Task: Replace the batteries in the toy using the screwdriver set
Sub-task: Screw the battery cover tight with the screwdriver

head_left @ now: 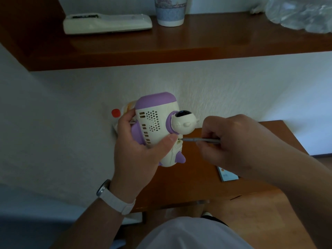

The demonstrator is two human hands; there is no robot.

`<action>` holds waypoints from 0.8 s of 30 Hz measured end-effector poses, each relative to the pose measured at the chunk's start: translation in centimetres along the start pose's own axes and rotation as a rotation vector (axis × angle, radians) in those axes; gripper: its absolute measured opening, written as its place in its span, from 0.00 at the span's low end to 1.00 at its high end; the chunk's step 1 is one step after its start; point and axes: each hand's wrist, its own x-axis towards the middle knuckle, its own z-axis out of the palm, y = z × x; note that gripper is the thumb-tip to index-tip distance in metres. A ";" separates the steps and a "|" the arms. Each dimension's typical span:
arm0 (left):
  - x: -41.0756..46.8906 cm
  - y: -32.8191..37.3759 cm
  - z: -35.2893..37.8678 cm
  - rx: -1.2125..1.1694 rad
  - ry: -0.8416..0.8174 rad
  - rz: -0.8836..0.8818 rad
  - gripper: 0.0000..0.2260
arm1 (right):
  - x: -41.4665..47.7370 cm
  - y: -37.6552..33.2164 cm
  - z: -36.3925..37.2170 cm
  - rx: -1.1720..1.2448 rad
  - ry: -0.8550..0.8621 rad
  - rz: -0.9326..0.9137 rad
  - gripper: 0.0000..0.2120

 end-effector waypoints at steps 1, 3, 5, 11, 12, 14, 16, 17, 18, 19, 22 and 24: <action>0.0 -0.1 -0.1 -0.002 0.000 -0.001 0.37 | 0.0 0.0 0.1 -0.003 -0.002 -0.003 0.15; 0.1 -0.2 -0.2 -0.008 -0.001 -0.006 0.37 | 0.1 0.0 0.3 0.005 -0.002 0.000 0.16; 0.1 -0.2 -0.3 -0.017 0.000 -0.010 0.37 | 0.2 -0.1 0.4 0.026 0.008 0.014 0.16; 0.3 0.1 -0.5 -0.023 0.003 0.001 0.35 | 0.0 -0.5 0.3 0.081 0.064 0.040 0.10; 0.2 0.1 -0.5 -0.022 0.003 0.004 0.36 | 0.0 -0.5 0.3 0.087 0.071 0.037 0.09; 0.2 0.1 -0.5 -0.020 0.008 0.006 0.36 | -0.1 -0.5 0.4 0.087 0.086 0.029 0.10; 0.2 0.1 -0.6 -0.011 0.015 0.011 0.37 | -0.2 -0.5 0.5 0.081 0.102 0.014 0.12; 0.2 0.1 -0.7 -0.004 0.020 0.015 0.37 | -0.2 -0.4 0.6 0.086 0.106 0.011 0.14; 0.2 0.1 -0.8 0.000 0.025 0.017 0.37 | -0.2 -0.4 0.7 0.098 0.110 0.009 0.14; 0.3 0.1 -0.9 0.001 0.031 0.017 0.36 | -0.1 -0.4 0.7 0.109 0.118 0.004 0.15; 0.4 0.0 -1.1 -0.002 0.035 0.010 0.35 | 0.1 -0.5 0.7 0.114 0.147 -0.036 0.16; 0.3 0.0 -1.1 -0.008 0.036 0.000 0.34 | 0.0 -0.7 0.8 0.146 0.161 -0.042 0.15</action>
